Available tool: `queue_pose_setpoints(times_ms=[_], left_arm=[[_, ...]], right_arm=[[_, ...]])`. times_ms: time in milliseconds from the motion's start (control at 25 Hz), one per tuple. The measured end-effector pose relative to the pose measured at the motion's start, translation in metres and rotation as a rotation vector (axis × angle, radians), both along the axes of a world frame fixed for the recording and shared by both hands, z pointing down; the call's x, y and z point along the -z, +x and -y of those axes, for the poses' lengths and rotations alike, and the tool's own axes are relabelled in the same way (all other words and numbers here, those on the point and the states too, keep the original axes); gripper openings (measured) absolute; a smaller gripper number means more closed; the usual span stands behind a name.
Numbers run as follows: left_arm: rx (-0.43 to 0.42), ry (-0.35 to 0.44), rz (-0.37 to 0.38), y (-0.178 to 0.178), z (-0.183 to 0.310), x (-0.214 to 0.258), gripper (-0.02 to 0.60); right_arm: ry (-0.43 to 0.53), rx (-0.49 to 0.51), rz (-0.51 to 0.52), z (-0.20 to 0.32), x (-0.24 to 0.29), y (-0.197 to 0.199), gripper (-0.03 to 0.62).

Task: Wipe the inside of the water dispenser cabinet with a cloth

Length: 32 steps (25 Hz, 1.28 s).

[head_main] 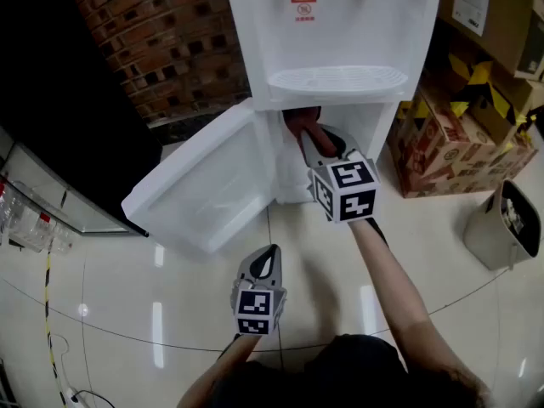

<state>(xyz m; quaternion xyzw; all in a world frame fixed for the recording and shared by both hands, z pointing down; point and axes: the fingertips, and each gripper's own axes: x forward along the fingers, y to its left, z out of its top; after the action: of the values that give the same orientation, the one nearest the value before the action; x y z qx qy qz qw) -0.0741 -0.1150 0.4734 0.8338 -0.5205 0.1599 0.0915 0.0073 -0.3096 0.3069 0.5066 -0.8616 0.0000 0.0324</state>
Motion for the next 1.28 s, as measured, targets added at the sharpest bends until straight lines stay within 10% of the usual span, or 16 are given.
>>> queue_pose_setpoints(times_ms=[320,1280], left_arm=[[-0.017,-0.037,0.027,0.005,0.001,-0.019,-0.014],[-0.008,-0.054,0.04,0.003,-0.001,-0.027,-0.014]], right_arm=[[0.044,0.02,-0.06,0.035,-0.001,-0.023,0.081],[-0.314,0.125,-0.233,0.014,-0.187,-0.051,0.081]])
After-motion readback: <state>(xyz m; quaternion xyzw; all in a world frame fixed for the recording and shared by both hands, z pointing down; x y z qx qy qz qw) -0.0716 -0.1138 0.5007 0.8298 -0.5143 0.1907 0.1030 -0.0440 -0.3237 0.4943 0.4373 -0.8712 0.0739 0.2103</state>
